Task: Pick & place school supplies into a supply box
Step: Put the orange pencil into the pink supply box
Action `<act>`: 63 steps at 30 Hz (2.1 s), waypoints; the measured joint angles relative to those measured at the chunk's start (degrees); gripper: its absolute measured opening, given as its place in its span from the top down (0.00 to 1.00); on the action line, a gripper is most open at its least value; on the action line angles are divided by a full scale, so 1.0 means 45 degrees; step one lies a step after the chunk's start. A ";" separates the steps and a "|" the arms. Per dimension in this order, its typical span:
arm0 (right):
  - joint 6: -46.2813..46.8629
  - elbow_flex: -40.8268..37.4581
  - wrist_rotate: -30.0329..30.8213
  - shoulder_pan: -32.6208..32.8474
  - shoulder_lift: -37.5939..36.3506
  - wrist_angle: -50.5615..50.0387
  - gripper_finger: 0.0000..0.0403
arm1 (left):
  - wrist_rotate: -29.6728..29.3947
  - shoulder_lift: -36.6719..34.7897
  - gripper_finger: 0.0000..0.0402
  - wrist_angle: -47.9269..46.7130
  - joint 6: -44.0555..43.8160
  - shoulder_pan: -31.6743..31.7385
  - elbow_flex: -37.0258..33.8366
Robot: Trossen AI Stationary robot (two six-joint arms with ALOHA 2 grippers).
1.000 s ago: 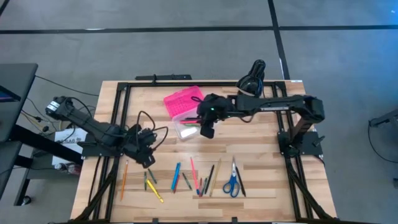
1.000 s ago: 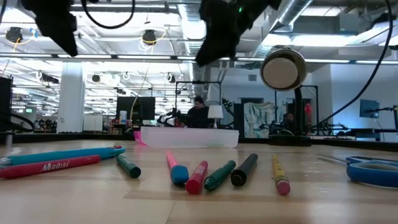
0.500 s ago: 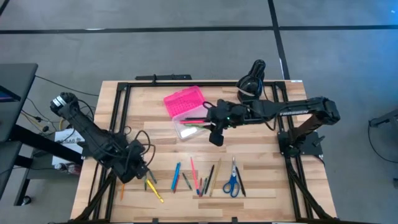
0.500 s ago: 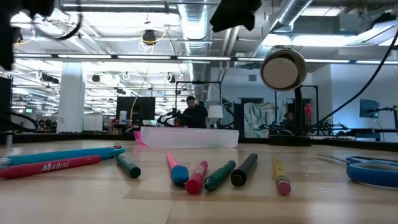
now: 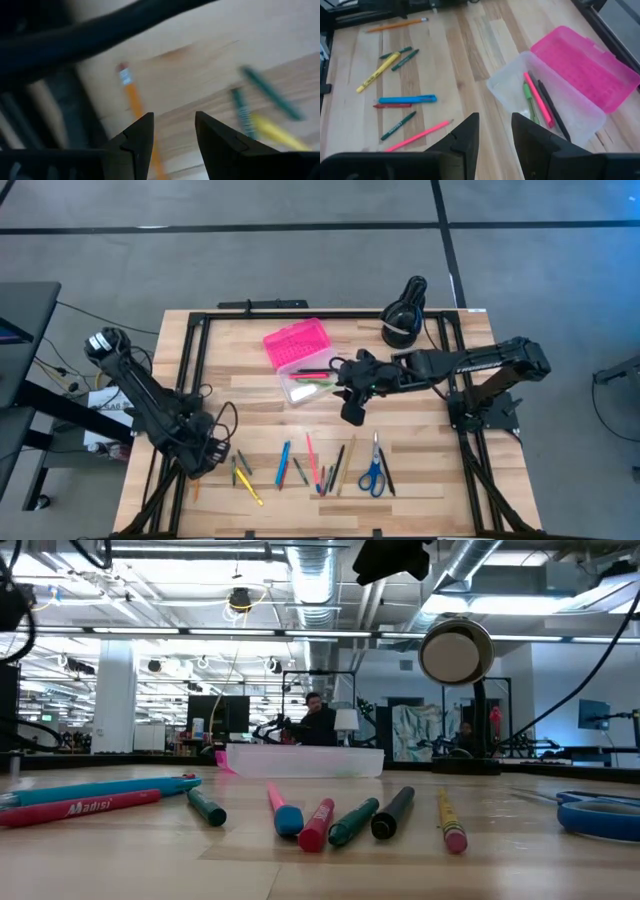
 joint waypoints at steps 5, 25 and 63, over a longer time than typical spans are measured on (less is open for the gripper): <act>0.0138 0.0000 0.0002 0.0008 0.0000 -0.0245 0.73 | 0.1063 0.0129 0.65 0.0488 -0.0057 -0.0028 -0.0410; 0.0220 0.0000 0.0002 0.0007 0.0000 -0.0313 0.73 | 0.2275 0.3840 0.65 0.2137 0.0887 -0.0028 -0.0360; -0.0348 0.0000 -0.0008 -0.0042 0.0005 -0.0347 0.74 | -0.0525 0.4112 0.65 0.4217 0.0569 -0.0028 0.0090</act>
